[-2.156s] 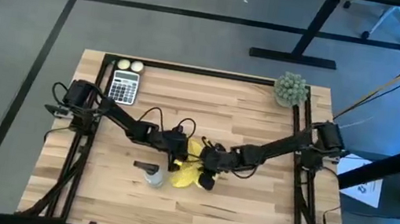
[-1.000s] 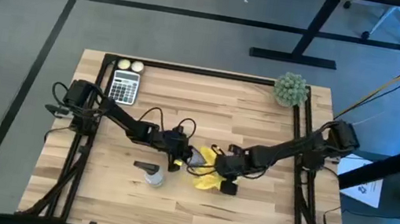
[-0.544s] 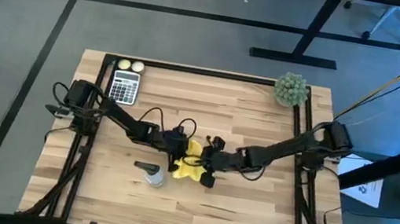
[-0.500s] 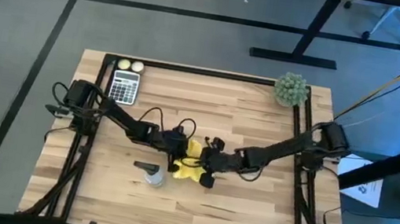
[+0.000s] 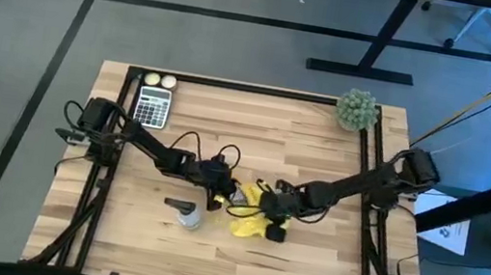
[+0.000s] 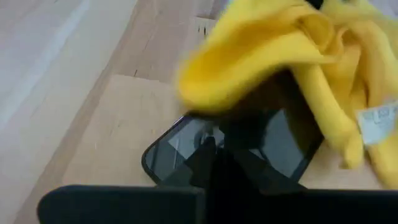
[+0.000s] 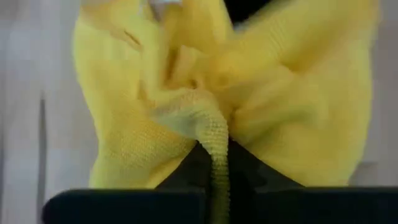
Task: Apply microfiber cloth
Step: Wipe the front of the cellphone with a microfiber cloth
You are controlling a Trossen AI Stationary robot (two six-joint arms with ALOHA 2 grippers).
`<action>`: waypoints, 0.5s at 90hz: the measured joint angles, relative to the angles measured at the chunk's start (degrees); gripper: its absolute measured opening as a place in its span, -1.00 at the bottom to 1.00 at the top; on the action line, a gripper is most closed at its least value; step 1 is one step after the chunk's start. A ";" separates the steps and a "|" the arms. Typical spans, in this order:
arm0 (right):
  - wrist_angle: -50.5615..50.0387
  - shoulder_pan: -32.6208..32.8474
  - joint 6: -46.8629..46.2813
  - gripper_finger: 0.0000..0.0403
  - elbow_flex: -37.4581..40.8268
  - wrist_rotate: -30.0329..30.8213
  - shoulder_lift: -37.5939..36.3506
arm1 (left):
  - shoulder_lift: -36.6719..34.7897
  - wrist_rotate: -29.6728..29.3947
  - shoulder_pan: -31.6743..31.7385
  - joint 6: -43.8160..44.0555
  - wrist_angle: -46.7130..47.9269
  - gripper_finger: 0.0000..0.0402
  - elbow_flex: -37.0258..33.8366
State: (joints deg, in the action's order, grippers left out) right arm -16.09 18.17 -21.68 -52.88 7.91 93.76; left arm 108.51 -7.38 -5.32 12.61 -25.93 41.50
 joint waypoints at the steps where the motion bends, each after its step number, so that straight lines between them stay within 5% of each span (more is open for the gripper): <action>1: 1.05 0.00 0.17 -0.98 -0.12 1.22 -0.54 | 0.00 0.00 0.03 0.01 -0.04 -0.93 -0.01; 15: 14.67 -0.44 2.70 -0.97 -0.18 13.54 -1.12 | 0.00 0.76 0.46 1.36 -0.11 -0.93 -0.04; 29: 23.70 -2.25 3.74 -0.94 -0.24 9.64 4.69 | 0.00 1.14 0.61 1.94 -0.18 -0.93 -0.07; 45: 19.45 -2.49 -1.51 -0.94 -0.44 5.72 13.68 | 0.00 0.96 0.59 2.81 -0.15 -0.93 -0.07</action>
State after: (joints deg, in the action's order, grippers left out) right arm 3.35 15.68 -23.18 -53.32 13.62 107.44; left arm 108.51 -6.42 -4.73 15.43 -26.07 41.44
